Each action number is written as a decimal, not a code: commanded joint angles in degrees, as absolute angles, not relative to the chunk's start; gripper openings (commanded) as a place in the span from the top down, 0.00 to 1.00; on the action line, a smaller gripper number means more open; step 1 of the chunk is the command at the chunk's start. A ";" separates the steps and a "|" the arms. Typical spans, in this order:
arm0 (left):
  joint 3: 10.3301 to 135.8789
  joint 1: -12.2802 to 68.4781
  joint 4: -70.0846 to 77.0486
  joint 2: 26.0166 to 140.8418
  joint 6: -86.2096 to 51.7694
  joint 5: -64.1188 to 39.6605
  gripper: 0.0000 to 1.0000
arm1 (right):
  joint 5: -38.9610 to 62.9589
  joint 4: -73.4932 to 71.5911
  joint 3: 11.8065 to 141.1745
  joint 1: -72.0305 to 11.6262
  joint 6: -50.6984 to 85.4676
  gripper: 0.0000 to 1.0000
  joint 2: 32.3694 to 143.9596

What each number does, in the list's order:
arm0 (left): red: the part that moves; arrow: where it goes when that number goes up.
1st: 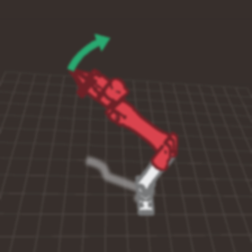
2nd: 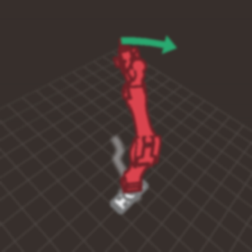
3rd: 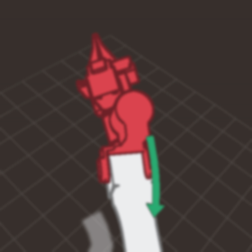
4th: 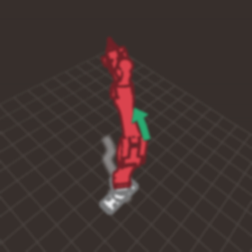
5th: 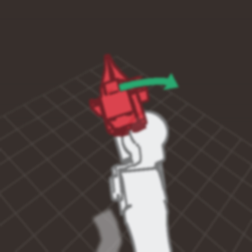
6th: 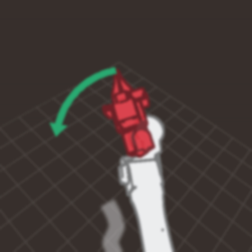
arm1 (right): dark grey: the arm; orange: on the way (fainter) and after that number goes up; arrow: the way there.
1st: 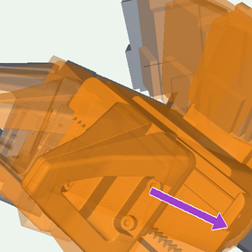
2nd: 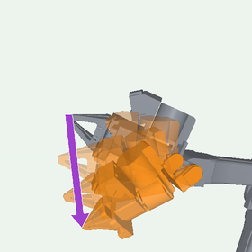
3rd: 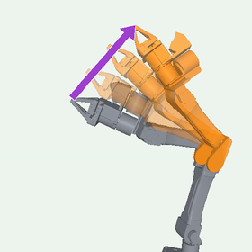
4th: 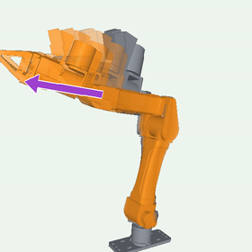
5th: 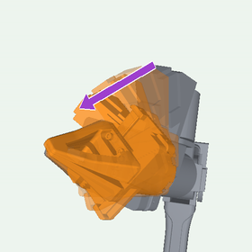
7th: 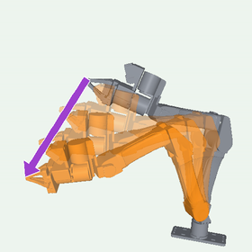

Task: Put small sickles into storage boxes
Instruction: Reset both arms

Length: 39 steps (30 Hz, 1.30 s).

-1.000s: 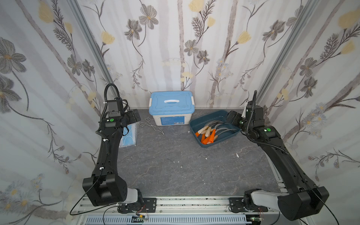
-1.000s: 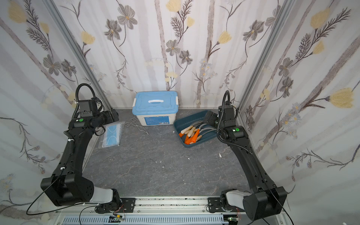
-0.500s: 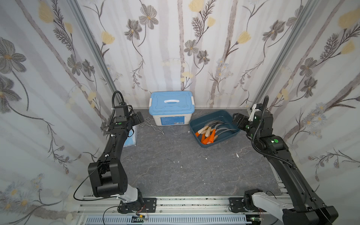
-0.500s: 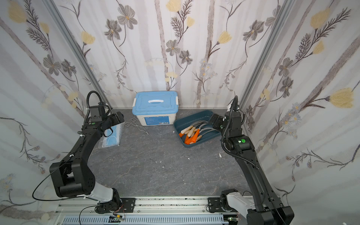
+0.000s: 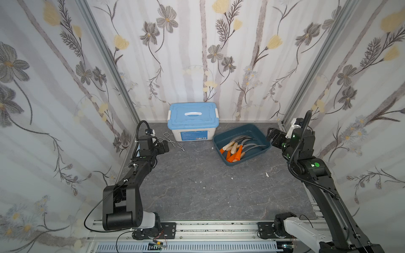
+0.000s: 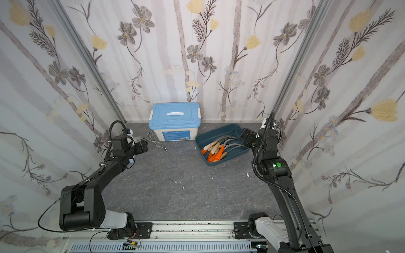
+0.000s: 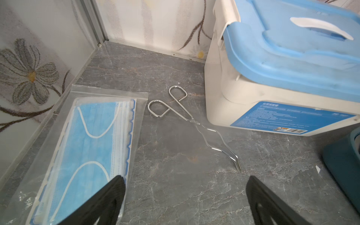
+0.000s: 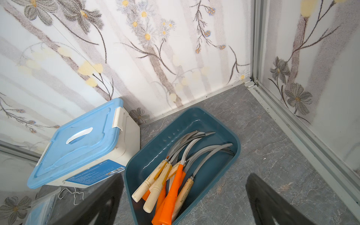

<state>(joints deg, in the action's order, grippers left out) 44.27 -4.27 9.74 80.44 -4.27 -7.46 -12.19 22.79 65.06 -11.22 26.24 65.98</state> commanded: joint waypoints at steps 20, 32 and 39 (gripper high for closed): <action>31.52 -3.54 31.31 83.76 -3.38 -3.68 0.00 | -23.82 23.27 61.47 -10.14 28.18 0.00 71.66; 27.28 -1.90 40.78 86.80 -2.67 -0.04 0.00 | -34.60 -12.67 37.07 -8.96 20.98 0.00 66.62; 23.40 -0.73 49.42 89.01 -1.54 1.12 0.00 | -35.35 -37.60 24.03 -7.85 10.90 0.00 67.78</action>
